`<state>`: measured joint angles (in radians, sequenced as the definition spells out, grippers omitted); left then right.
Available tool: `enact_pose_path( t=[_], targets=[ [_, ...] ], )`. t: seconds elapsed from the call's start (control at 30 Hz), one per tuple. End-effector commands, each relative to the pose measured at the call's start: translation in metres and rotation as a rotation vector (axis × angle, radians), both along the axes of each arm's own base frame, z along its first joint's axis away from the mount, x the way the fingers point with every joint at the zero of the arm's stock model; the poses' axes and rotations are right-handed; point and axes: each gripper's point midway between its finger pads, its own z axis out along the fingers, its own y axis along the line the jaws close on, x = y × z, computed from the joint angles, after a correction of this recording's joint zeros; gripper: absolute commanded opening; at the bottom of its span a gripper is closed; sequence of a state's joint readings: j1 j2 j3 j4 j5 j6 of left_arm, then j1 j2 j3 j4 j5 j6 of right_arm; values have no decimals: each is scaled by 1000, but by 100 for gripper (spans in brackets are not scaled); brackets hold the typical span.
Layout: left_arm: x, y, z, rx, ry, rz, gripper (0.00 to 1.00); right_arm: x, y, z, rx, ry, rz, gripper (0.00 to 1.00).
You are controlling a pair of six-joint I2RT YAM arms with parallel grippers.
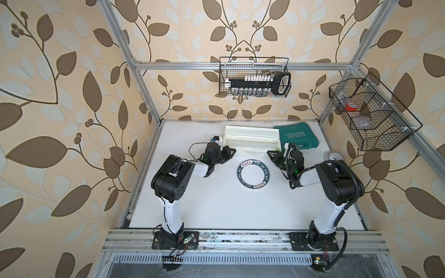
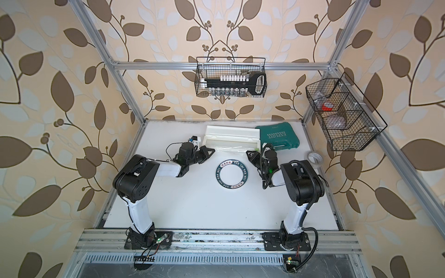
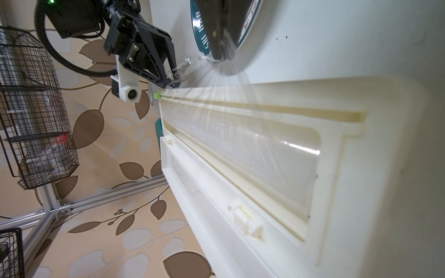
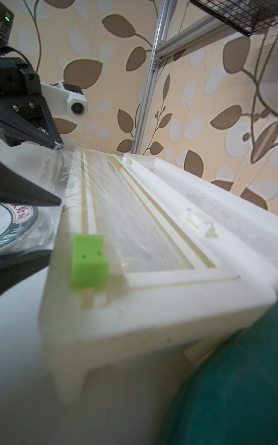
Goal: Wrap the plate with plastic wrap
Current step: Pull the plastic wrap from the plastic wrap cutting box.
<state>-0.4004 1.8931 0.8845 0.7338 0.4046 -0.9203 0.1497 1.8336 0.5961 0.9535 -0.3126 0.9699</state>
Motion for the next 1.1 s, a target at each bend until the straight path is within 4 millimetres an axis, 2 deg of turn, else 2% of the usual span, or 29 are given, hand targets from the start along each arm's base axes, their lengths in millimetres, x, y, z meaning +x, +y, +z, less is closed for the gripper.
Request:
enact_pose_path(
  t=[0.0,0.13,0.2,0.3,0.47,0.57,0.77,0.93,1.07],
  targets=[
    [-5,-4,27,-16,-57,-18,0,2,-1,20,8,-79,-10,18],
    [-6,-3,34,-17,-60,-11,0,-3,-2,24,19,-81,-11,4],
    [-6,-1,37,-14,-51,-4,0,-5,-1,32,32,-87,-7,1],
    [-5,-1,43,-8,-17,1,0,-7,3,49,59,-81,9,0],
    [3,1,68,-19,31,5,0,1,7,91,56,-76,48,0],
    [13,2,92,-44,43,-6,0,9,7,120,65,-94,63,0],
    [23,2,157,-70,-21,-36,0,21,10,178,62,-154,100,0],
    [14,3,210,-55,-96,-71,0,17,12,226,63,-230,126,0],
    [-2,8,236,-43,-135,-90,0,3,14,257,65,-282,149,0]
  ],
)
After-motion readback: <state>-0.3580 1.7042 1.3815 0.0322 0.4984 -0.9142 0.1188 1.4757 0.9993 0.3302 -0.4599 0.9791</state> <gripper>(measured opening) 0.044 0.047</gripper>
